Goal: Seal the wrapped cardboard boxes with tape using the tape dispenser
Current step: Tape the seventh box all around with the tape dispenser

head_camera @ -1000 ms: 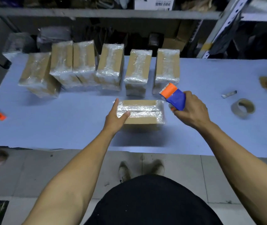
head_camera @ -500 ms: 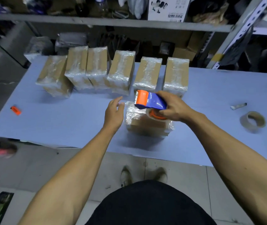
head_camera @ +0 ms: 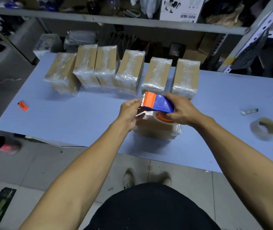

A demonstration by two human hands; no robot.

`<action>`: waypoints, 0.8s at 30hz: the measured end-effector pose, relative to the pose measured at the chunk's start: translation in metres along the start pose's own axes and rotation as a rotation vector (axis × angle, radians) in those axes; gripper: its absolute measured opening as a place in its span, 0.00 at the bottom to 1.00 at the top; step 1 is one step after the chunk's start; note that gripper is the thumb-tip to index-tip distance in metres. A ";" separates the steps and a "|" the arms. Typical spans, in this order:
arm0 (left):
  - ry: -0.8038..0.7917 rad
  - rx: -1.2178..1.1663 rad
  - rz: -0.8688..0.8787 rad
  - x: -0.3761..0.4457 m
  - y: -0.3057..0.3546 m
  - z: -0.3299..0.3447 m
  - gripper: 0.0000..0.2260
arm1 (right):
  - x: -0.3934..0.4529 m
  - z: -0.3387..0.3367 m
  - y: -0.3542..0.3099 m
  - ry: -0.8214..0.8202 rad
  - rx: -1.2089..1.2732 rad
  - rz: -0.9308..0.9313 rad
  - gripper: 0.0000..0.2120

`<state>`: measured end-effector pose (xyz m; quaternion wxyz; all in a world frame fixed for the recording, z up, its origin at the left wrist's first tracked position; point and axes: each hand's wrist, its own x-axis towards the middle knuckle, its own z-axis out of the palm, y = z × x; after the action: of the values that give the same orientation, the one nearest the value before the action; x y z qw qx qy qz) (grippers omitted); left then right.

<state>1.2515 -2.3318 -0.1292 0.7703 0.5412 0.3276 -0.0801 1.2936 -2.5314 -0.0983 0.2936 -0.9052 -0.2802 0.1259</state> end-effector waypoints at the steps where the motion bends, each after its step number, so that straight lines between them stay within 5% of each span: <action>1: 0.058 0.042 0.021 0.001 0.000 0.001 0.05 | 0.000 0.001 -0.003 0.008 -0.016 -0.016 0.18; 9: 0.373 0.075 0.058 0.018 -0.015 -0.051 0.08 | 0.002 -0.012 -0.001 -0.092 -0.291 -0.054 0.18; 20: 0.378 0.216 -0.165 0.068 -0.067 -0.033 0.10 | -0.001 -0.001 -0.002 -0.054 -0.404 -0.014 0.17; 24: 0.302 0.272 -0.256 0.078 -0.079 -0.015 0.02 | -0.002 -0.001 0.003 -0.052 -0.423 0.007 0.17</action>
<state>1.2673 -2.3319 -0.2398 0.6162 0.5999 0.4911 -0.1386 1.2935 -2.5354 -0.0995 0.0893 -0.9440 -0.3049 0.0886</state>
